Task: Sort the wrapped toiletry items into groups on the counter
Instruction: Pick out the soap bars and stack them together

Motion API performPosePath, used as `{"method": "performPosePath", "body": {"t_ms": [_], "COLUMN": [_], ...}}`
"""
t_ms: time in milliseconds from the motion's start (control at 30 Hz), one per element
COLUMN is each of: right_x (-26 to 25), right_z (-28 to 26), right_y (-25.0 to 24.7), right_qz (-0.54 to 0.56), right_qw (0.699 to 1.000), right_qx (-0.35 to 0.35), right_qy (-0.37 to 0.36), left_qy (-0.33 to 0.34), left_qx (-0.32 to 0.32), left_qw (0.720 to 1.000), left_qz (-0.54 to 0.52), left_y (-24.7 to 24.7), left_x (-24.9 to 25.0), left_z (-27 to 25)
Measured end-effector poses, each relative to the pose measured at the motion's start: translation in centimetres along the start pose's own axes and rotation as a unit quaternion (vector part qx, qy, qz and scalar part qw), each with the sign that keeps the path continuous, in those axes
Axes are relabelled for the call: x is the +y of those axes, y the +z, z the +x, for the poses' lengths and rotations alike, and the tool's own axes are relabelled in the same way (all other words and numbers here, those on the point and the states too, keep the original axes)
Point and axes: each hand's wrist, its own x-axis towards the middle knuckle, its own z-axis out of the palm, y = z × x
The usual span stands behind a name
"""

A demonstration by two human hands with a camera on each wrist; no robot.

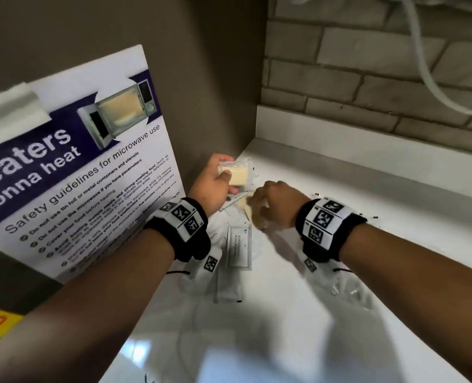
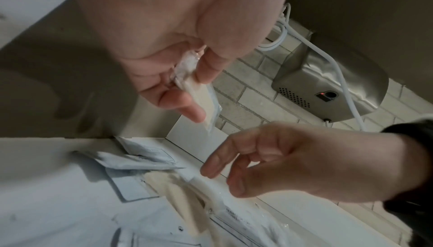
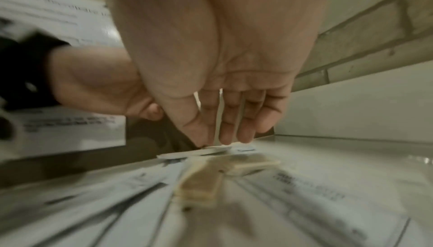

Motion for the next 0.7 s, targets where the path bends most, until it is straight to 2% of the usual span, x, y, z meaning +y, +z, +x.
{"method": "performPosePath", "body": {"t_ms": [100, 167, 400, 600, 700], "right_x": [0.5, 0.5, -0.8, -1.5, -1.6], "right_z": [1.3, 2.1, 3.2, 3.7, 3.9], "right_y": [-0.1, 0.4, 0.9, 0.6, 0.7], "right_qz": [-0.081, -0.072, -0.066, 0.016, 0.029], "right_qw": [0.996, 0.994, 0.997, 0.998, 0.998], "right_qx": [-0.042, -0.066, -0.018, -0.044, -0.027], "right_qy": [0.023, 0.04, 0.04, 0.05, 0.058], "left_qy": [0.008, 0.009, 0.006, 0.012, 0.013], "left_qx": [0.0, 0.001, -0.011, -0.001, 0.006], "left_qw": [1.0, 1.0, 1.0, 1.0, 1.0], "left_qz": [-0.001, -0.001, -0.001, -0.017, -0.013], "left_y": [-0.2, -0.3, -0.2, -0.2, -0.4], "left_x": [0.0, -0.1, -0.5, -0.2, -0.2], "left_z": [0.0, -0.1, -0.1, 0.2, 0.3]}}
